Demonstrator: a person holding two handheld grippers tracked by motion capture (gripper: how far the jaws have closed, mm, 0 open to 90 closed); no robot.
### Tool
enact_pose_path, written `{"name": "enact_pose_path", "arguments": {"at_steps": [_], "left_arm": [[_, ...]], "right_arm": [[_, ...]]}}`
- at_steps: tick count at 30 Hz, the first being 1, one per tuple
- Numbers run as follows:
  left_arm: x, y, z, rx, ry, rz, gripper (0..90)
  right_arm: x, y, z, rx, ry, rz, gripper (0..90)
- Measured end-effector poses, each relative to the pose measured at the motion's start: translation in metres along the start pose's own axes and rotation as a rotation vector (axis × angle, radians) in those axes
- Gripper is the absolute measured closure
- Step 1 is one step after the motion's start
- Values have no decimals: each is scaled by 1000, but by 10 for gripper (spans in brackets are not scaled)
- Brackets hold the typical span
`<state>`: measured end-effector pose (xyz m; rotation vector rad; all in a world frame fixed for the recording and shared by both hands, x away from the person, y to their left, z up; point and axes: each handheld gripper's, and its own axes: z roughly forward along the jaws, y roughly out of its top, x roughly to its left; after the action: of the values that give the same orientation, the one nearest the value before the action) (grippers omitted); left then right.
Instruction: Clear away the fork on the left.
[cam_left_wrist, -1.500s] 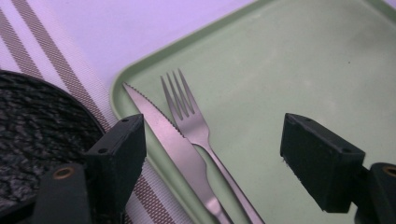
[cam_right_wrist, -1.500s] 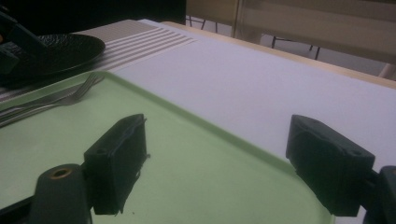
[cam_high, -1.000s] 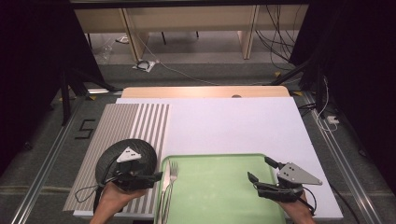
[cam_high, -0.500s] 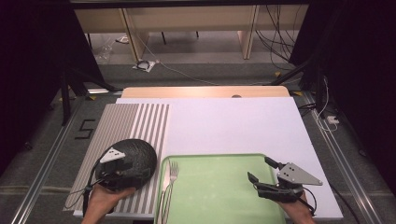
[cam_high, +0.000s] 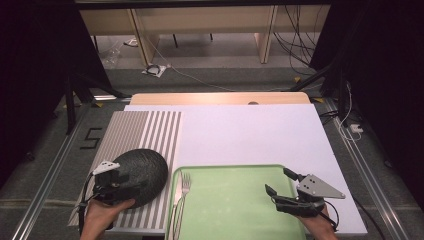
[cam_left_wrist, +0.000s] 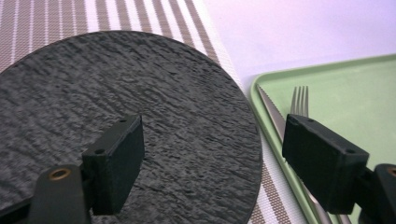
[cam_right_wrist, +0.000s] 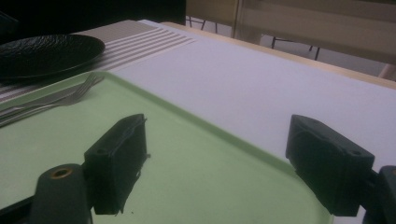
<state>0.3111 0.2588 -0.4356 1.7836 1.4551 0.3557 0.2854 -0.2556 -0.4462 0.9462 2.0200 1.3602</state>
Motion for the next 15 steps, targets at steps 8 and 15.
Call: {"name": "enact_pose_path", "arguments": {"at_steps": [8, 15], "left_arm": [[12, -4, -7, -18, 30, -46, 207], [20, -8, -12, -29, 52, -79, 207]], "right_arm": [[0, 0, 0, -3, 1, 0, 214], [1, 0, 0, 0, 0, -3, 214]]}}
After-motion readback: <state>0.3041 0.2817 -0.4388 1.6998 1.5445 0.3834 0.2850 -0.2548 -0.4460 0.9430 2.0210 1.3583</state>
